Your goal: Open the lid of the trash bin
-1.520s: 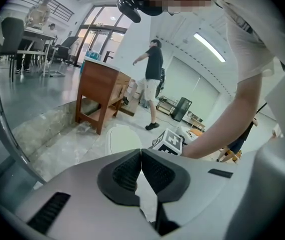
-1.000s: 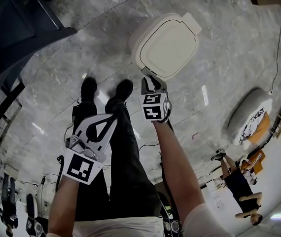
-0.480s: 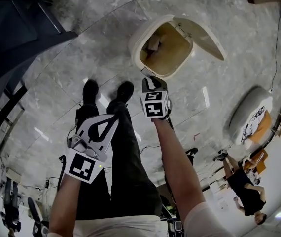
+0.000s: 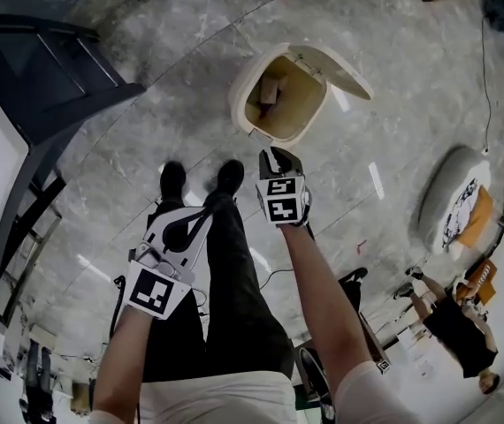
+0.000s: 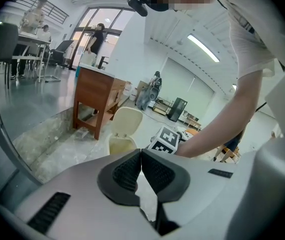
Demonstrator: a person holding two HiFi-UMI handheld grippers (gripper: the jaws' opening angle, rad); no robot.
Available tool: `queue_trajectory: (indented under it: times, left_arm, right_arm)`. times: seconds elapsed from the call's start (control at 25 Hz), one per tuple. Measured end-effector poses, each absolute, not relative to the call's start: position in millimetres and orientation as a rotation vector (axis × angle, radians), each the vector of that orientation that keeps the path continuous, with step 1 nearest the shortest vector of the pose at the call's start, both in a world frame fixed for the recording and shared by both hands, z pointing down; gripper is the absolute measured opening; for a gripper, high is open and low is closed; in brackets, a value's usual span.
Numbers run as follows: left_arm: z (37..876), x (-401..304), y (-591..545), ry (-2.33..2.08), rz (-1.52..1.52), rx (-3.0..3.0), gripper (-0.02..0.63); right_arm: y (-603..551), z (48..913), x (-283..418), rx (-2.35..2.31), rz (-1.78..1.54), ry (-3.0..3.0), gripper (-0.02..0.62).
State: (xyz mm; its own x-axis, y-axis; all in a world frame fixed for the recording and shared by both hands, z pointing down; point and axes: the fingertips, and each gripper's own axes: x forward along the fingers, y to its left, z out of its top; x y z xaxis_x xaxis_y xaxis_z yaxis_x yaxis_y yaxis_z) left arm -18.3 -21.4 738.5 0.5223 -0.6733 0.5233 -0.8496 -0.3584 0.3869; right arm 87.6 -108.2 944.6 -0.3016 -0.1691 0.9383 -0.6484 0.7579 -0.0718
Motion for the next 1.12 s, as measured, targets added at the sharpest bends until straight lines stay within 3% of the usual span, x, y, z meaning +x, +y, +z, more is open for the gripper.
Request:
queue_trajectory:
  times: [1.12]
  left_arm:
    - [557.2, -65.8, -6.5, -1.033, 0.453, 2.387, 0.017]
  right_arm:
    - [-86.2, 635.6, 103.9, 1.112, 0.589, -2.056, 0.031]
